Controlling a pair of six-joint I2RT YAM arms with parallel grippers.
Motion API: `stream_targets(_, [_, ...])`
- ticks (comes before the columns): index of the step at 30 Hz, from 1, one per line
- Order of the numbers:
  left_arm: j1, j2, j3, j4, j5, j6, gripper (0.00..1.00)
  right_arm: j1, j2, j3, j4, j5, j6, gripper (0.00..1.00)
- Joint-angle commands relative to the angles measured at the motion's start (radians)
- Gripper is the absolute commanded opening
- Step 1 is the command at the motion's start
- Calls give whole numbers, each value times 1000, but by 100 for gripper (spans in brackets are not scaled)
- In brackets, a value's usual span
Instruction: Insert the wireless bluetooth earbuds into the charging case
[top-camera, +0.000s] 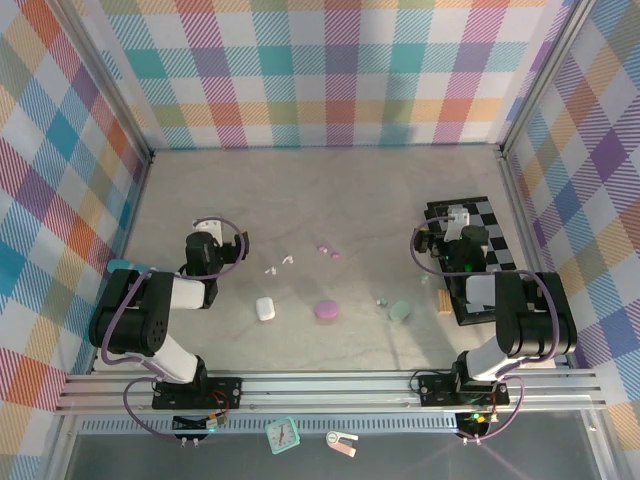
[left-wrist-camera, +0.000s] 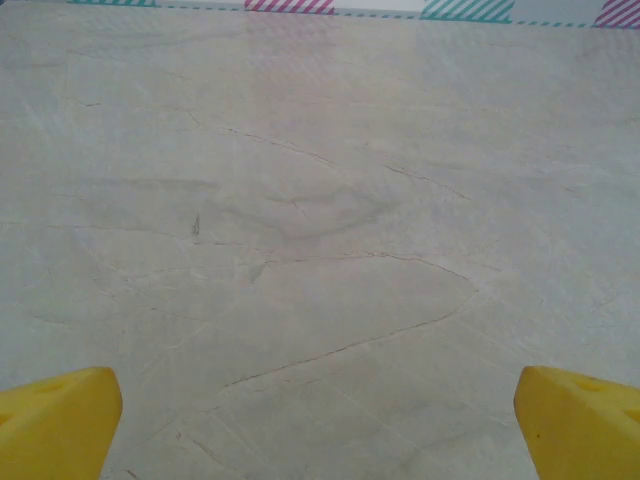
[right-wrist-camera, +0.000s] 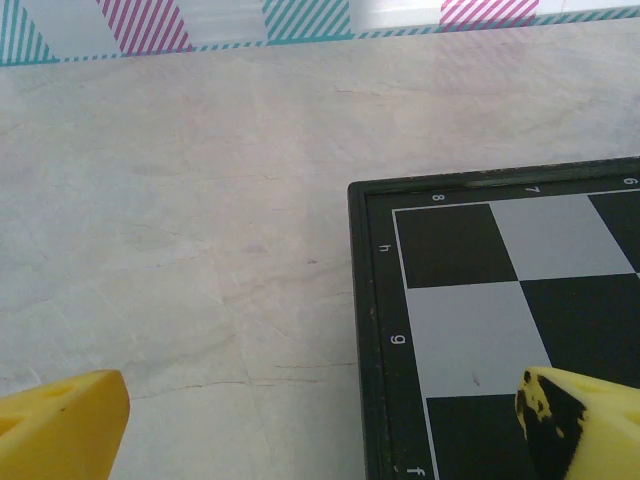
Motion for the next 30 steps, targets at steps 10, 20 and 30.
stream_targets(10, [9, 5, 8, 4, 8, -8, 100, 4, 9, -4, 30, -8, 2, 99])
stream_targets(20, [10, 4, 8, 4, 8, -9, 100, 3, 9, -4, 30, -8, 2, 99])
stream_targets(30, [10, 2, 4, 9, 8, -8, 100, 4, -12, 14, -17, -50, -14, 99])
